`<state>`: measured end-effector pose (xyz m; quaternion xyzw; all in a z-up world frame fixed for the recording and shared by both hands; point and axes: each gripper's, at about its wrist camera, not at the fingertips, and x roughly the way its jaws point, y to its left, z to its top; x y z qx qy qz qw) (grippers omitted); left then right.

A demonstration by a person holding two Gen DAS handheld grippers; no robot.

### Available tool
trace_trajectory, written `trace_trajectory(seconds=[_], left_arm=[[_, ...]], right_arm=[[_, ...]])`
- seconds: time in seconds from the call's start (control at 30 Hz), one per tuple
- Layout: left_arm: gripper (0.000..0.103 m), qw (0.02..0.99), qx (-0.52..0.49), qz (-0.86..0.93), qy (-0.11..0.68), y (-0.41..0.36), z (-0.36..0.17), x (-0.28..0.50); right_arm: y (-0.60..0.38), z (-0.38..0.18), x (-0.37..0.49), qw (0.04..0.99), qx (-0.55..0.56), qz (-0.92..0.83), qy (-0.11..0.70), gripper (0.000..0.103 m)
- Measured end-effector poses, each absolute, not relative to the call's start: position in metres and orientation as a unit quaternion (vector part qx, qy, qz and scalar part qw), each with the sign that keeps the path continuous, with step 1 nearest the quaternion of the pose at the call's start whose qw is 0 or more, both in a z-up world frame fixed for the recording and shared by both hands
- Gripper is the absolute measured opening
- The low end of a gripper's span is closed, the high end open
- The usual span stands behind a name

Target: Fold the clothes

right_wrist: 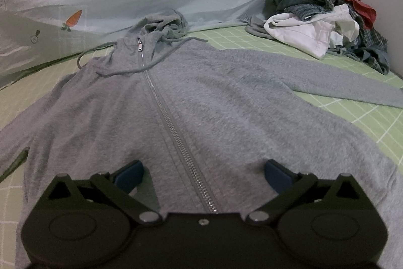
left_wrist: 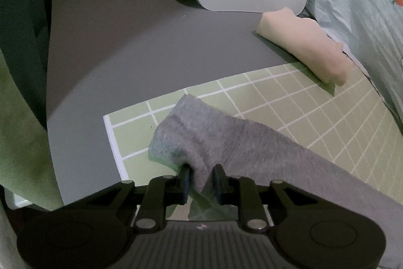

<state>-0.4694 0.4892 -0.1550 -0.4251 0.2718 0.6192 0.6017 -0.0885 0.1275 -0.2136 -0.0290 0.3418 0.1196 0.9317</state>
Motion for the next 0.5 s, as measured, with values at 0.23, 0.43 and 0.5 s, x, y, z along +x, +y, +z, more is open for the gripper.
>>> trace_trajectory(seconds=[0.23, 0.43, 0.5], left_arm=[[0.073, 0.601, -0.410, 0.628, 0.275, 0.484, -0.137, -0.459], [0.098, 0.638, -0.354, 0.626, 0.275, 0.467, -0.116, -0.425], [0.098, 0.667, -0.332, 0.604, 0.283, 0.458, -0.111, -0.403]], right_arm=[[0.117, -0.198, -0.079, 0.899, -0.063, 0.195, 0.387, 0.103], [0.096, -0.173, -0.035, 0.900, -0.077, 0.215, 0.372, 0.103], [0.090, -0.166, -0.017, 0.901, -0.086, 0.215, 0.366, 0.103]])
